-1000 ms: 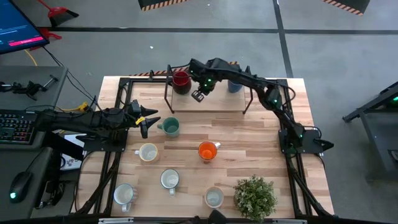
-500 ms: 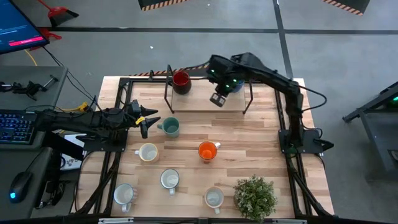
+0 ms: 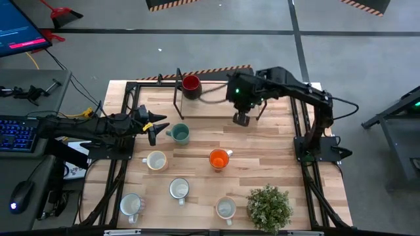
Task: Place coffee mugs
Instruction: Put the green mug on the shelf
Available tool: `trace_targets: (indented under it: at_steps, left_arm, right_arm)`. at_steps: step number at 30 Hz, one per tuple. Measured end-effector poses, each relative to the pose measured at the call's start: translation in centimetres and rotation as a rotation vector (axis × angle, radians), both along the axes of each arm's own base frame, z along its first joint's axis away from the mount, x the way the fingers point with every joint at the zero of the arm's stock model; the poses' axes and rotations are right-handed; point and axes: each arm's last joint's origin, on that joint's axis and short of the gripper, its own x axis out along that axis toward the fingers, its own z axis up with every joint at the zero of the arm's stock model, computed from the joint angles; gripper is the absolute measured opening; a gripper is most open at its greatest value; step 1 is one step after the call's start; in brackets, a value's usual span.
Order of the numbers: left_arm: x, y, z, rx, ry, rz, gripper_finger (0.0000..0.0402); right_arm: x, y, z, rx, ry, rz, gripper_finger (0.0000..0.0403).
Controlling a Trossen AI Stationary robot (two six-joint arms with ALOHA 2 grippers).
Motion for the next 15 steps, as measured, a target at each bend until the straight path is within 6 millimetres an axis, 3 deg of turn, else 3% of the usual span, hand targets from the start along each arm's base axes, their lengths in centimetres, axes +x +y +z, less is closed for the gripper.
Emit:
trace_targets:
  at_steps: [7,15]
  left_arm:
    - [0.0,0.0,0.2,-0.023,-0.025,0.006,0.0172]
    - [0.0,0.0,0.1,-0.025,-0.026,0.006,0.0172]
  right_arm:
    - [-1.1,1.0,-4.1,-0.089,0.195,-0.03,0.0]
    - [-7.2,2.6,-7.2,0.126,0.284,-0.132,0.0]
